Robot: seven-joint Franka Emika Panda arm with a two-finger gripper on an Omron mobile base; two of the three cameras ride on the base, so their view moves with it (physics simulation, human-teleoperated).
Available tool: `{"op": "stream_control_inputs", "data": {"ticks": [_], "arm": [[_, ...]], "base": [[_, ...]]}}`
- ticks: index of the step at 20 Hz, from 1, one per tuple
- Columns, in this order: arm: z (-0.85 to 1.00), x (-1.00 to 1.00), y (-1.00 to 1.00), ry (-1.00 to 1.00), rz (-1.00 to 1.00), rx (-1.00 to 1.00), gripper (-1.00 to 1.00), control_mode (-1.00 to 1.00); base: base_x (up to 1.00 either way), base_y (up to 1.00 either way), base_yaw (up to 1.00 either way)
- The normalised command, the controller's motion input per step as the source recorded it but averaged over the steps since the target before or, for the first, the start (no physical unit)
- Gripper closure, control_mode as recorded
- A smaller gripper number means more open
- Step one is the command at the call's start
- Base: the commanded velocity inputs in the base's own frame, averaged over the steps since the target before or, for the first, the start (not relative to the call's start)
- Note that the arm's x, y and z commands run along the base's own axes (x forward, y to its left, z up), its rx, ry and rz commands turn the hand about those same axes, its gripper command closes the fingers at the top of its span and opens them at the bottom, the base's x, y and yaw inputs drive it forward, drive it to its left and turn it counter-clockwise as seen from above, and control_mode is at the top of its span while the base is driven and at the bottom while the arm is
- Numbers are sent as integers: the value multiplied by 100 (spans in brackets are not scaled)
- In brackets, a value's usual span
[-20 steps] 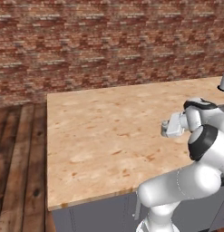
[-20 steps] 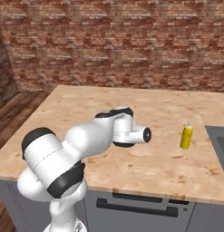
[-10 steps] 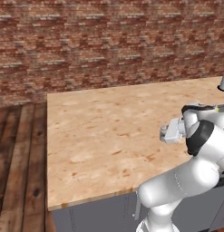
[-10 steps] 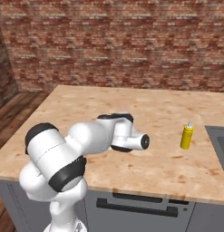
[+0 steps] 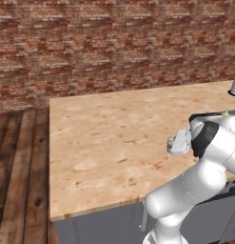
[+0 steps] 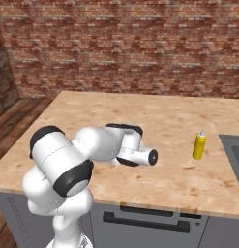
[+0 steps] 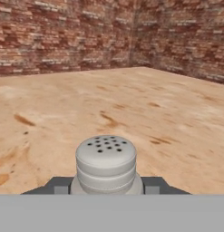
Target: Move the mustard and shaker from the cabinet to the dining counter.
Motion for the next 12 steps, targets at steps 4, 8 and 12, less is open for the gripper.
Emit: {"op": "stream_control_inputs", "data": {"ticks": [4, 8, 12], "arm": [[-19, 0, 0, 2, -3, 0, 100, -100], [-17, 0, 0, 2, -2, 0, 100, -100], [-14, 0, 0, 1, -2, 0, 100, -100]], "base": [[0, 0, 0], [0, 0, 0], [0, 0, 0]]}}
